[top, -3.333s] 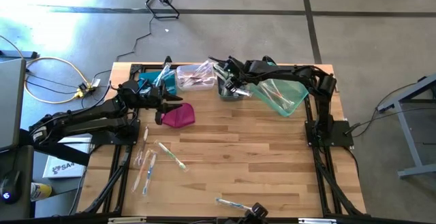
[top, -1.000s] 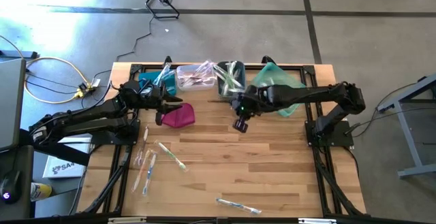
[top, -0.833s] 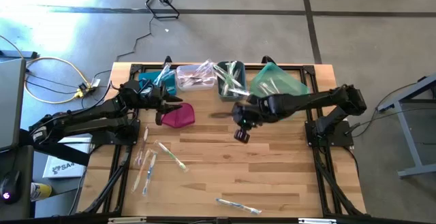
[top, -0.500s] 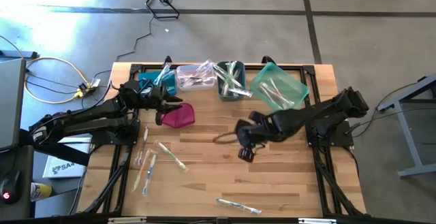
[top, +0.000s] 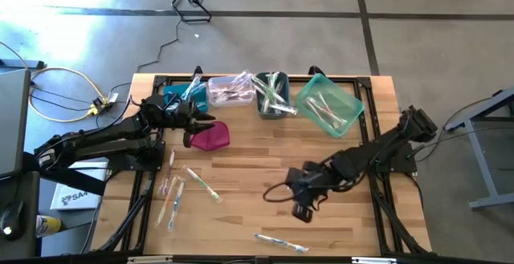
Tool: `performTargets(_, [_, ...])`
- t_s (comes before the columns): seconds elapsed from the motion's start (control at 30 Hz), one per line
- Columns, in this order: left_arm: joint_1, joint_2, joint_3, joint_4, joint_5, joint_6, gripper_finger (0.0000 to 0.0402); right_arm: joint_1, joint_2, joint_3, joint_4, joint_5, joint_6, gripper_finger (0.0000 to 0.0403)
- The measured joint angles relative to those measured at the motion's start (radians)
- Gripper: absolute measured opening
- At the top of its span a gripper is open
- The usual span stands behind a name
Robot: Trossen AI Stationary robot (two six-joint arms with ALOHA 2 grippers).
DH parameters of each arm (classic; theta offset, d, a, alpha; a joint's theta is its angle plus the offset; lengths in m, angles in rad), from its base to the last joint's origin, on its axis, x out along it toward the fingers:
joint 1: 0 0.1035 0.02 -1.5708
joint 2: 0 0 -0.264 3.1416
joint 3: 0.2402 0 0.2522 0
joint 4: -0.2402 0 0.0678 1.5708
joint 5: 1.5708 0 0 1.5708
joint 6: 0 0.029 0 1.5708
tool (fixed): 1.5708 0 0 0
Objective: Pick & Place Toothbrushes
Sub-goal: Put the blue toothbrush into the blue bin
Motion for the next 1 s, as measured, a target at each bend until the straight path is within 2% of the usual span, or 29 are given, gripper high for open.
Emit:
performTargets(0.13, [0.000,0.000,0.000,0.000,0.000,0.000,0.0122,0.047,0.003,0.000,0.039,-0.055,0.063,0.0003])
performTargets(0.47, [0.000,0.000,0.000,0.000,0.004,0.000,0.0122,0.158,0.061,0.000,0.304,0.017,0.097,0.0003])
performTargets(0.73, [0.000,0.000,0.000,0.004,0.003,0.000,0.0122,0.217,0.097,0.000,0.430,0.180,0.143,0.0003])
performTargets(1.0, [0.000,0.000,0.000,0.009,0.000,-0.001,0.0122,0.206,0.124,0.006,0.502,0.166,0.134,0.0003])
